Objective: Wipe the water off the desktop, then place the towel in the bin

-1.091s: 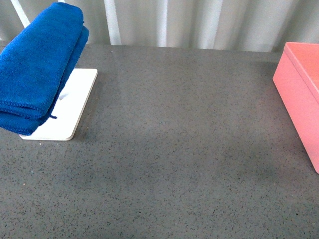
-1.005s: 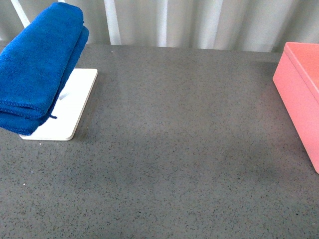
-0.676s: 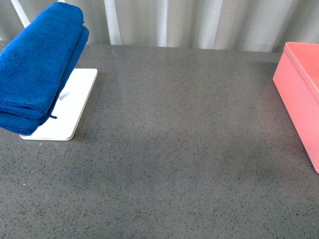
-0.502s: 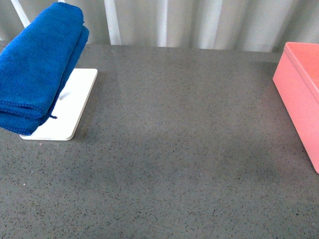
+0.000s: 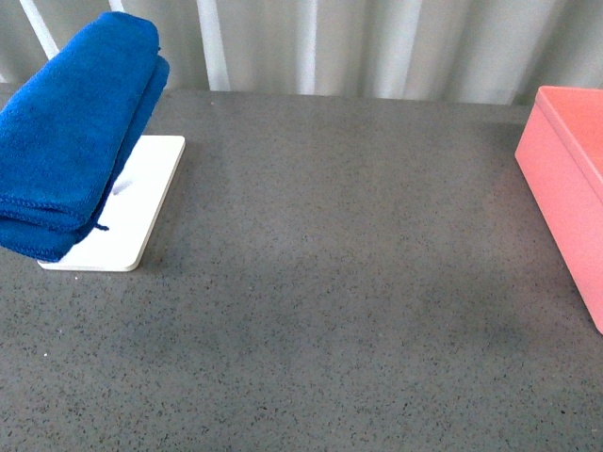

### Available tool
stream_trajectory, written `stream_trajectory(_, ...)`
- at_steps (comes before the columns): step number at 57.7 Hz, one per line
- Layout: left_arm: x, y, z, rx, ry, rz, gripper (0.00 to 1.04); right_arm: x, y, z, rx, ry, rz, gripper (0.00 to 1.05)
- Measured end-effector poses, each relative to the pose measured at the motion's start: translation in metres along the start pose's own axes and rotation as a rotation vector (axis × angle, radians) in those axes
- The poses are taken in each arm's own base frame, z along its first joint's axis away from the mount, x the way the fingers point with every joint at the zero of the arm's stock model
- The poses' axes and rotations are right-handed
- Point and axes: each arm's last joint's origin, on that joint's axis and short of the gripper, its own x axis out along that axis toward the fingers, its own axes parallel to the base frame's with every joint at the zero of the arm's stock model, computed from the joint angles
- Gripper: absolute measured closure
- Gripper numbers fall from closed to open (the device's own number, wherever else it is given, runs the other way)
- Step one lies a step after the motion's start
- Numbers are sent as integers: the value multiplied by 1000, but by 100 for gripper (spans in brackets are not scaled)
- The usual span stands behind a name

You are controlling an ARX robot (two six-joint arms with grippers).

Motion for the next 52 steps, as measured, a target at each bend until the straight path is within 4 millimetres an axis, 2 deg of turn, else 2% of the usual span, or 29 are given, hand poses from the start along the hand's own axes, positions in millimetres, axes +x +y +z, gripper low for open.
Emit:
stream_trajectory(19,0,0,0,0,0,0,7,0,0,0,0,0,0,7)
stream_trajectory(21,1,0,-2,-50,59,3,7,0,0,0,0,0,0,7)
stream_trajectory(24,4,0,-5,-188,249,22,7,0,0,0,0,0,0,7)
stream_trajectory(29,15,0,-6,-321,329,50,7,0,0,0,0,0,0,7)
stream_trajectory(33,30,1,5,-363,326,27,7,0,0,0,0,0,0,7)
stream_trajectory(37,52,3,24,-381,309,-17,7,0,0,0,0,0,0,7)
stream_trajectory(44,114,2,57,-274,331,-62,7,0,0,0,0,0,0,7)
stream_trajectory(52,180,-2,62,-129,464,-85,7,0,0,0,0,0,0,7)
